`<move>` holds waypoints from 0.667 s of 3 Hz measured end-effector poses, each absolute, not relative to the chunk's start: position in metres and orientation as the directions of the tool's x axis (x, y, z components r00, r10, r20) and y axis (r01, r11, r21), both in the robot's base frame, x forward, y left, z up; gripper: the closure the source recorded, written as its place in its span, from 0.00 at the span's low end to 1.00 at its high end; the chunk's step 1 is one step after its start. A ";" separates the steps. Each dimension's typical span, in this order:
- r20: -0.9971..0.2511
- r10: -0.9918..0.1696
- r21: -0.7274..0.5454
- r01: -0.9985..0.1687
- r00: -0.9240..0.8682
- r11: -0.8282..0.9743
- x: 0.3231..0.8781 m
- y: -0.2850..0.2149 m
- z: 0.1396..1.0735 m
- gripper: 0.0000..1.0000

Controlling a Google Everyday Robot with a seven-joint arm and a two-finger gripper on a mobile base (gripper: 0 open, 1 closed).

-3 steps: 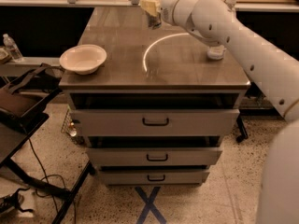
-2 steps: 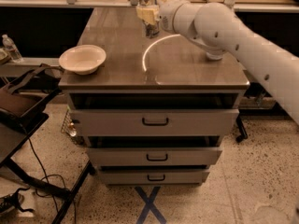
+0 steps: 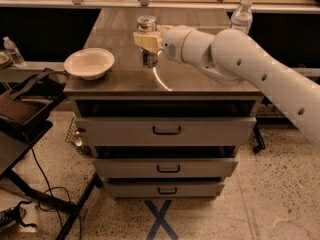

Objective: Move redbull can near paper bowl

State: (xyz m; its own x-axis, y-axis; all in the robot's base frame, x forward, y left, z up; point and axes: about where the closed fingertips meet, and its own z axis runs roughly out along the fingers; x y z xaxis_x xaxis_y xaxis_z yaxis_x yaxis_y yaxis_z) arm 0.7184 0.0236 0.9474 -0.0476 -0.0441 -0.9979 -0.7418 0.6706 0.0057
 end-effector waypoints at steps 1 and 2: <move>-0.999 -0.008 0.021 -0.792 -0.033 0.611 0.707 0.043 0.941 1.00; -1.000 0.023 0.030 -0.833 -0.021 0.552 0.705 0.056 0.921 1.00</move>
Offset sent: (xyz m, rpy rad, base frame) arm -0.0157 0.0384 -0.0412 0.1048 -0.0348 0.2023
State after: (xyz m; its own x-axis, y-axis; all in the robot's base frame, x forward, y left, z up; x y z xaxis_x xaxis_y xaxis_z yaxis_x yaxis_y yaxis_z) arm 0.7045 0.0562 0.9214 -0.0212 0.0226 -0.9995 -0.8334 0.5518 0.0302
